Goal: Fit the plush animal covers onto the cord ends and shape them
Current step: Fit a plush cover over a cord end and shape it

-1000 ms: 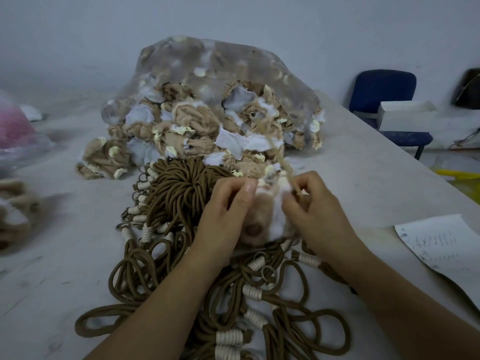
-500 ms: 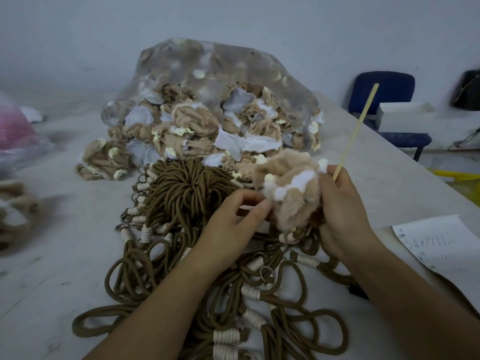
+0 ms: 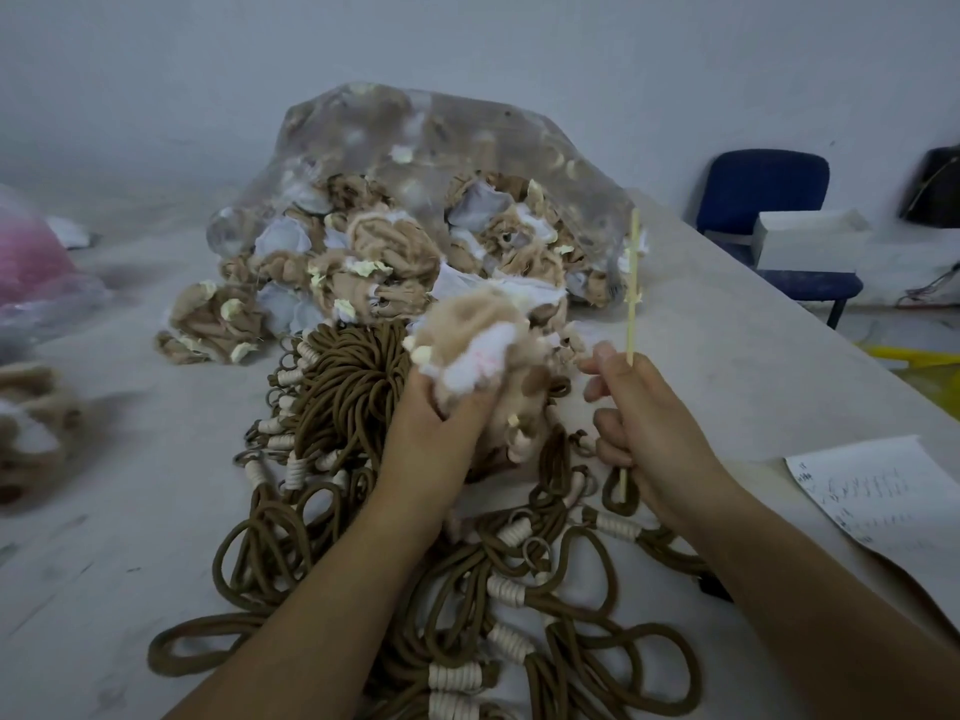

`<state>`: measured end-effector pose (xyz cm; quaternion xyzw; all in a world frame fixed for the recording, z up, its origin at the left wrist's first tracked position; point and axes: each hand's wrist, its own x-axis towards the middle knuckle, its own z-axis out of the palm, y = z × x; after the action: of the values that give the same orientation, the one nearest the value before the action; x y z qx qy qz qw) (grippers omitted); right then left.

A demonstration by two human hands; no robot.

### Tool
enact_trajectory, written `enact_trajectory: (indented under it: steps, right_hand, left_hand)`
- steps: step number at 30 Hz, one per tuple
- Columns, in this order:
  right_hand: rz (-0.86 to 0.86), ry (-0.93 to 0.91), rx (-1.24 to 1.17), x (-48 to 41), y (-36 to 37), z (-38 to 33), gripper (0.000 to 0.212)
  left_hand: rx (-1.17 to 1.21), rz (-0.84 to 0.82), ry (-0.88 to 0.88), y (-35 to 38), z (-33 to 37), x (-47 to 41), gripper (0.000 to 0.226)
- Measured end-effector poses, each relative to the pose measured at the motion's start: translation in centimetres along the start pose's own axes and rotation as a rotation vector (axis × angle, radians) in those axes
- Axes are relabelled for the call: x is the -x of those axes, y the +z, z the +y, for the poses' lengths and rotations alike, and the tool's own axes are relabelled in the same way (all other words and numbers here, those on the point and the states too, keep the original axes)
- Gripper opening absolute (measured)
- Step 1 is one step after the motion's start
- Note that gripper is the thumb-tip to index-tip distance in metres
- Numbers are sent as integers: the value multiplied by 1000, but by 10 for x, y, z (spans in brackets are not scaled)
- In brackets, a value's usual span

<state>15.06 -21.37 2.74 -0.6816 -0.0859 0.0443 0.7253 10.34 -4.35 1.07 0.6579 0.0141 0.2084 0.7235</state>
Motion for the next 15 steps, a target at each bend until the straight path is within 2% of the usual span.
enact_trajectory:
  steps: [2,4,6,8,9,11,13,15]
  right_hand:
    - [40,100,159,-4,-8,4,48]
    - [11,129,335,-7,-15,9,32]
    - [-29,16,565,-7,-17,12,24]
    - [-52,-221,710,-4,-13,9,32]
    - [-81,-311,684,-3,-11,8,34]
    - [-177,-321,478,1,-6,9,33]
    - [-225,-206,289,1,-3,15,32]
    - [-221,-52,185,3,-1,16,14]
  left_hand:
    - [105,80,17,-2,0,-2,41]
    - [166,111,23,-3,0,-3,42]
    - [227,108,6,-3,-1,-5,41]
    - [208,52,16,-4,-3,-5,50]
    - [148,-4,29,-5,-5,-4,50]
    - [-33,-173,47,-3,-7,-1,34]
    - [-223,-318,85,1,-7,3,38]
    - [-303,-328,127,1,-7,3,47]
